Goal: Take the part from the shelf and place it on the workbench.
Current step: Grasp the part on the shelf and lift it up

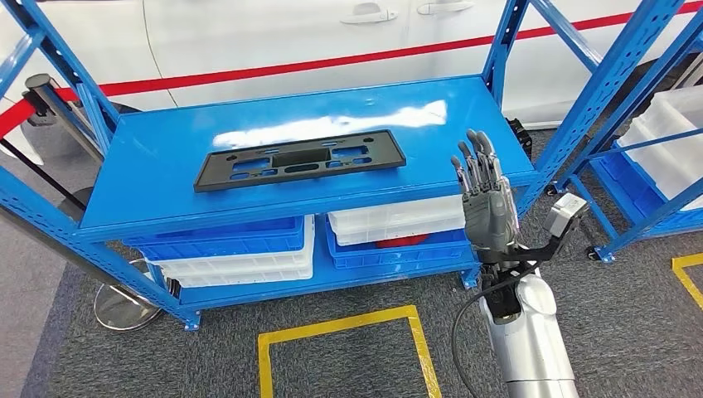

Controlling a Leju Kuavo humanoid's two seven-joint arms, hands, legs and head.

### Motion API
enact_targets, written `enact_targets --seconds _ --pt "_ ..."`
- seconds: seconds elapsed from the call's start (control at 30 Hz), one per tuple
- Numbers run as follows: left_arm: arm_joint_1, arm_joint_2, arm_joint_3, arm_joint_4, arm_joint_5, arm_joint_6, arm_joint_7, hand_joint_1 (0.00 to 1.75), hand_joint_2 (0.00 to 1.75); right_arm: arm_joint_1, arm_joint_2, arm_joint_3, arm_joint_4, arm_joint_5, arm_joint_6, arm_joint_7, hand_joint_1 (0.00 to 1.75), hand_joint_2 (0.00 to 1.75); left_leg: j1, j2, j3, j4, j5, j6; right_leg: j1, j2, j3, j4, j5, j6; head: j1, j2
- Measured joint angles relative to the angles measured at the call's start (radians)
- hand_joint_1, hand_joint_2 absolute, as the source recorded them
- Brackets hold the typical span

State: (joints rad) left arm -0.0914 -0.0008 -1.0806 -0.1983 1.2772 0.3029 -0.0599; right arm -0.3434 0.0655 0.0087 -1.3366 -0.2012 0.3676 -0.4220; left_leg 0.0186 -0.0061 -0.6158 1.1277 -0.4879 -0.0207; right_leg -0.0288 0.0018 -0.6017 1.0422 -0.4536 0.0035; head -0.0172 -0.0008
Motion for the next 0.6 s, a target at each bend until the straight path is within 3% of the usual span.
enact_targets --seconds 0.07,0.2,0.23,0.3,0.37,0.4,0.43,0.5,0.53,0.6 --pt "-0.004 0.0 -0.008 0.002 0.013 0.003 0.0 0.0 0.0 -0.004 0.008 0.04 -0.044 -0.039 0.031 0.001 0.0 1.75 -0.004 -0.001 0.032 -0.08 0.025 0.008 0.003 0.001 -0.002 0.001 0.0 0.01 0.0 0.0" --pt "-0.007 -0.002 -0.028 0.005 0.037 0.01 0.001 0.0 0.0 -0.009 0.021 0.116 -0.124 -0.114 0.09 0.003 0.0 1.75 -0.005 -0.003 0.034 -0.096 0.029 0.033 0.002 -0.001 -0.007 0.005 -0.004 0.032 0.002 0.0" --pt "-0.008 -0.003 -0.032 0.007 0.043 0.011 0.001 0.0 0.0 -0.011 0.023 0.134 -0.143 -0.131 0.103 0.003 0.0 1.75 -0.004 -0.002 0.035 -0.1 0.032 0.04 0.001 -0.001 -0.018 0.031 -0.023 0.035 0.002 0.0" --pt "-0.013 -0.004 -0.043 0.01 0.054 0.013 0.002 0.0 0.0 -0.014 0.027 0.173 -0.183 -0.17 0.133 0.005 0.0 1.75 -0.007 -0.001 0.035 -0.101 0.034 0.049 0.003 -0.001 -0.069 0.14 -0.083 0.036 0.002 0.0" --pt "-0.015 -0.004 -0.056 0.014 0.068 0.014 0.003 0.0 0.0 -0.013 0.031 0.218 -0.221 -0.214 0.171 0.007 0.0 0.87 -0.014 -0.001 0.035 -0.101 0.033 0.054 0.006 -0.001 -0.122 0.249 -0.12 0.034 0.002 0.0" --pt "-0.016 -0.005 -0.061 0.015 0.074 0.015 0.004 0.0 0.0 -0.012 0.033 0.24 -0.24 -0.236 0.19 0.008 0.0 0.44 -0.017 -0.001 0.036 -0.101 0.033 0.056 0.008 -0.001 -0.127 0.259 -0.111 0.03 0.002 0.0" --pt "-0.016 -0.005 -0.067 0.016 0.081 0.015 0.004 0.0 0.0 -0.011 0.035 0.262 -0.257 -0.258 0.209 0.011 0.0 0.0 -0.021 -0.002 0.038 -0.101 0.032 0.057 0.011 -0.001 -0.113 0.231 -0.086 0.024 0.002 0.0" --pt "-0.019 -0.008 -0.079 0.018 0.094 0.015 0.005 0.0 0.0 -0.012 0.042 0.307 -0.294 -0.301 0.246 0.018 0.0 0.0 -0.027 -0.004 0.042 -0.101 0.03 0.058 0.022 -0.002 -0.048 0.105 -0.023 0.003 0.001 0.0" --pt "-0.022 -0.01 -0.085 0.018 0.1 0.015 0.006 0.0 0.0 -0.013 0.045 0.332 -0.311 -0.322 0.265 0.022 0.0 0.0 -0.03 -0.004 0.043 -0.1 0.029 0.056 0.027 -0.003 -0.021 0.048 -0.005 -0.006 0.001 0.0" --pt "-0.025 -0.012 -0.097 0.021 0.114 0.015 0.007 0.0 0.0 -0.012 0.052 0.382 -0.339 -0.362 0.3 0.031 0.0 0.0 -0.029 -0.002 0.041 -0.1 0.028 0.05 0.035 -0.003 0.002 -0.002 0.0 -0.015 0.001 0.0"
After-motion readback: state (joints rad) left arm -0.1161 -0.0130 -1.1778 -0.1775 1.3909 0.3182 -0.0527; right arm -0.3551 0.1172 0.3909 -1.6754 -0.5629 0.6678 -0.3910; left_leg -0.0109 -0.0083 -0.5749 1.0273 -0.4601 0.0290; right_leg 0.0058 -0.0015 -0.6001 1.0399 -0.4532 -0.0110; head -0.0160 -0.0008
